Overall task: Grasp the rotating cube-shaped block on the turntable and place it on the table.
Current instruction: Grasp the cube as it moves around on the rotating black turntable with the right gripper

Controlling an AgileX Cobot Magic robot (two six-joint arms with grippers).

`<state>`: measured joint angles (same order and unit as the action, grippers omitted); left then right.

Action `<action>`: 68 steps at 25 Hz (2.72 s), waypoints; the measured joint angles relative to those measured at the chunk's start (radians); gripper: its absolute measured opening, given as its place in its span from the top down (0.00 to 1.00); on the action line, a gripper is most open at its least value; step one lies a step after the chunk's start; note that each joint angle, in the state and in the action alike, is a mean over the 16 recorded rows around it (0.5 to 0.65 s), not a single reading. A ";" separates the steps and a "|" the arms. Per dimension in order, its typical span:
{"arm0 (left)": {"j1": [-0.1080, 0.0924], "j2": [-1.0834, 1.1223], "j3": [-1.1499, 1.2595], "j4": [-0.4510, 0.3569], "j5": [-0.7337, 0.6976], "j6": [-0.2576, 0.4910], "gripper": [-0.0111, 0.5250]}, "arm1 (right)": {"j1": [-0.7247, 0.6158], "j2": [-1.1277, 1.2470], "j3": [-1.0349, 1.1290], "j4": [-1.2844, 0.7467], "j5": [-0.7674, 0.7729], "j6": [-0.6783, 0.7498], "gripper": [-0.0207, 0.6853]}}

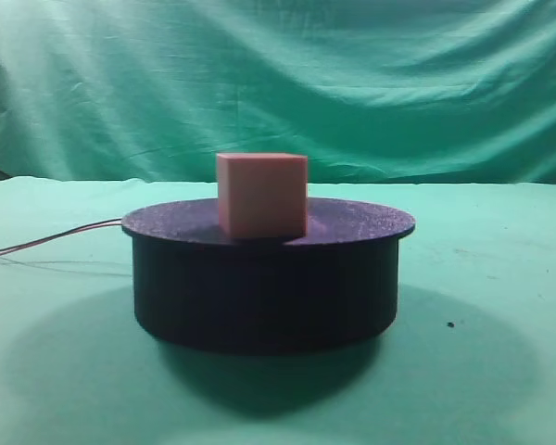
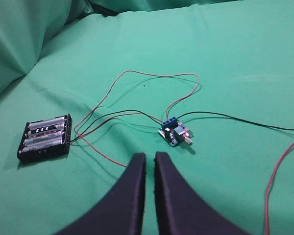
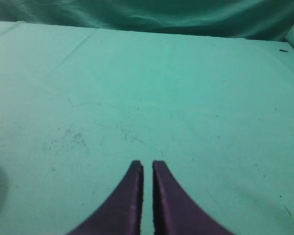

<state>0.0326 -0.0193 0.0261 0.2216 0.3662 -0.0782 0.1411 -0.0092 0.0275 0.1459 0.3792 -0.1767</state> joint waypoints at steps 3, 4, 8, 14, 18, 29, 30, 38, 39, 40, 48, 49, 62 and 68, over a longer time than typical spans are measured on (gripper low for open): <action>0.000 0.000 0.000 0.000 0.000 0.000 0.98 | 0.000 0.000 0.000 0.000 0.000 0.000 0.90; 0.000 0.000 0.000 0.000 0.000 0.000 0.98 | 0.000 0.000 0.000 0.000 0.000 0.000 0.90; 0.000 0.000 0.000 0.000 0.000 0.000 0.98 | 0.000 0.000 0.000 -0.002 -0.001 -0.003 0.90; 0.000 0.000 0.000 0.000 0.000 0.000 0.98 | 0.000 0.000 0.001 0.041 -0.090 -0.016 0.90; 0.000 0.000 0.000 0.000 0.000 0.000 0.98 | 0.000 0.000 -0.005 0.107 -0.208 -0.024 0.90; 0.000 0.000 0.000 0.000 0.000 0.000 0.98 | 0.000 0.158 -0.191 0.257 -0.154 -0.052 0.90; 0.000 0.000 0.000 0.000 0.000 0.000 0.98 | 0.000 0.188 -0.213 0.260 -0.120 -0.054 0.90; 0.000 0.000 0.000 0.000 0.000 0.000 0.98 | 0.015 0.460 -0.352 0.280 0.120 -0.128 0.91; 0.000 0.000 0.000 0.000 0.000 0.000 0.98 | 0.022 0.493 -0.362 0.283 0.131 -0.141 0.91; 0.000 0.000 0.000 0.000 0.000 0.000 0.98 | 0.034 0.527 -0.374 0.285 0.142 -0.155 0.92; 0.000 0.000 0.000 0.000 0.000 0.000 0.98 | 0.239 0.812 -0.507 0.249 0.219 -0.212 0.95; 0.000 0.000 0.000 0.000 0.000 0.000 0.98 | 0.274 0.854 -0.530 0.240 0.225 -0.205 0.95; 0.000 0.000 0.000 0.000 0.000 0.000 0.98 | 0.628 1.389 -0.893 0.147 0.258 -0.033 0.68; 0.000 0.000 0.000 0.000 0.000 0.000 0.98 | 0.666 1.544 -1.023 0.157 0.288 0.008 0.36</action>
<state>0.0326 -0.0193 0.0261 0.2216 0.3662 -0.0782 0.8070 1.5349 -0.9950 0.3026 0.6671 -0.1687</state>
